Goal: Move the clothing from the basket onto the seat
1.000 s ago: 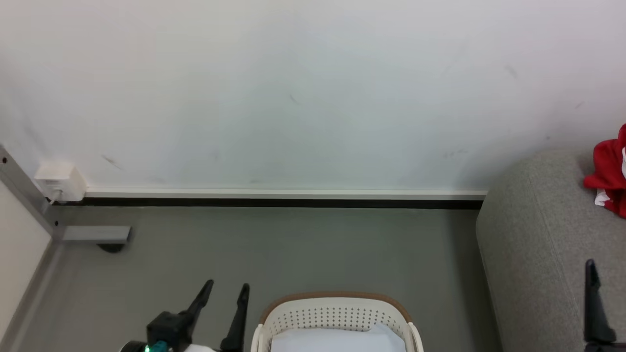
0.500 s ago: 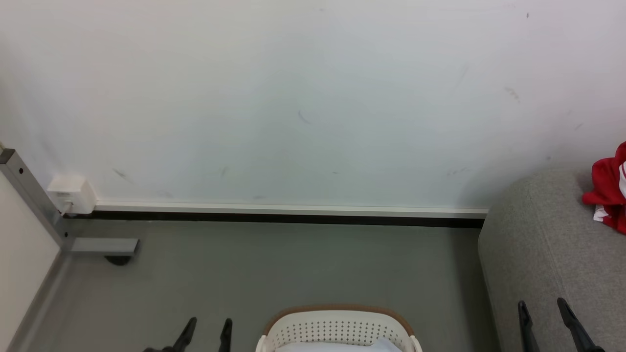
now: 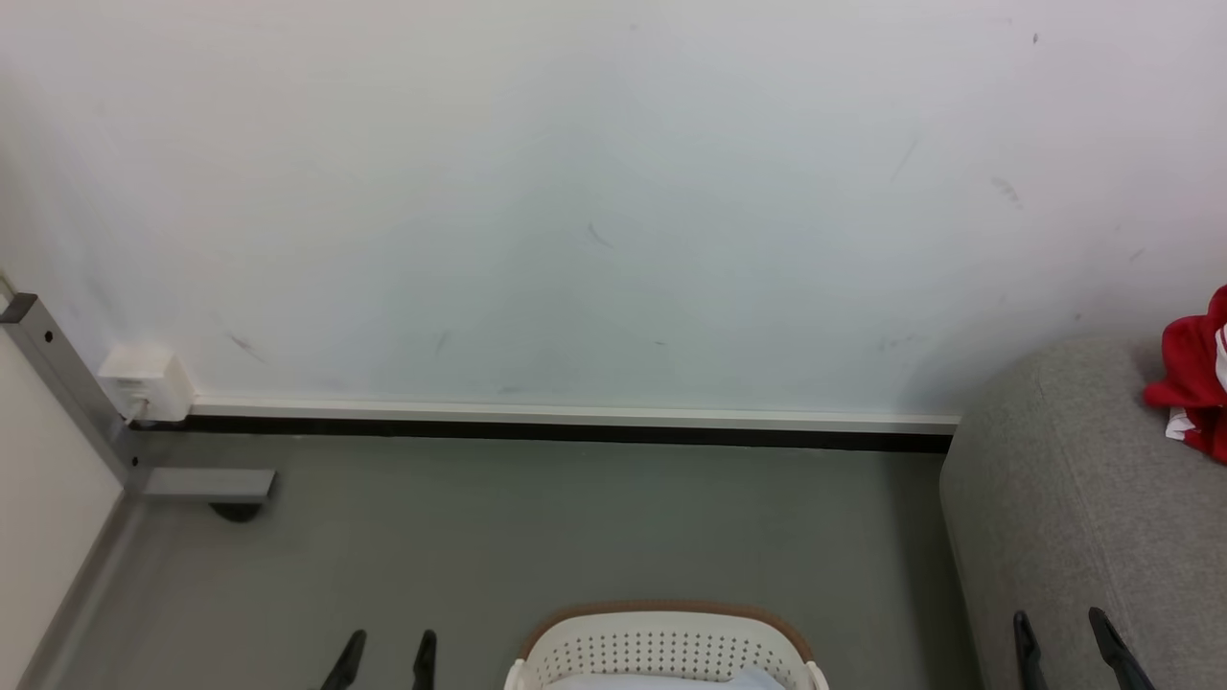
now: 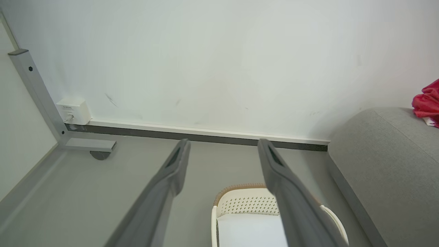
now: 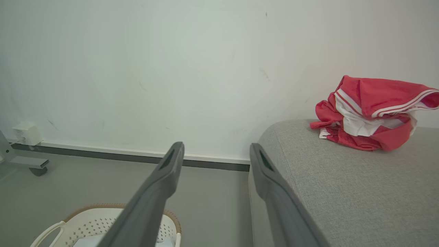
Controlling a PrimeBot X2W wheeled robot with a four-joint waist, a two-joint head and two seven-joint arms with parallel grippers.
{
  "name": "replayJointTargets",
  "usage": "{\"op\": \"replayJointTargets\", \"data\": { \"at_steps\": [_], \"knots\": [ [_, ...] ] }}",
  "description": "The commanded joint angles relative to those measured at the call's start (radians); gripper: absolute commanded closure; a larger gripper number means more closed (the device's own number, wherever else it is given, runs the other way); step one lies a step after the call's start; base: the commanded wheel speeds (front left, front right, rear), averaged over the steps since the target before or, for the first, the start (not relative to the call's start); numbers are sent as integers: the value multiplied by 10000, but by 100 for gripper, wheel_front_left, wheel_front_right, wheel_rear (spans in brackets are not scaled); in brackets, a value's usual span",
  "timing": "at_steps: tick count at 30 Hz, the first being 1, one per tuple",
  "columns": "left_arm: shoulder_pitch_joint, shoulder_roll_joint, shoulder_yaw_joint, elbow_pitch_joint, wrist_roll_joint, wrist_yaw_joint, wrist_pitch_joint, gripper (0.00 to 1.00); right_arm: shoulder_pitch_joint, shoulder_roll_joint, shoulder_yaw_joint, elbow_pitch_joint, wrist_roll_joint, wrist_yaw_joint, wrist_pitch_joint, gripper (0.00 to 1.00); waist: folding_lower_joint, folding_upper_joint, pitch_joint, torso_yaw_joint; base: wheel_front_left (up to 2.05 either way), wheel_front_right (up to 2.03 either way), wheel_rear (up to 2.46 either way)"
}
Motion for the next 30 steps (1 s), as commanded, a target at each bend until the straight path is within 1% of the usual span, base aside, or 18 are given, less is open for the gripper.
{"op": "replayJointTargets", "data": {
  "at_steps": [1, 12, 30],
  "knots": [
    [133, -33, 94, -29, 205, -51, -3, 0, 66, 1, -10, 53, 51, -23, 1, 0, 0, 0, 24, 27, 0, 0, 0],
    [71, -210, 407, -84, 435, -298, -3, 0, 29, 1, 63, 288, 241, -23, 1, 0, 0, 0, 96, 53, 0, 0, 0],
    [10, -253, 576, 106, 434, -413, -4, 0, -21, 2, 136, 336, 371, -23, 1, 0, 0, 0, 0, -248, 0, 0, 0]
  ]
}}
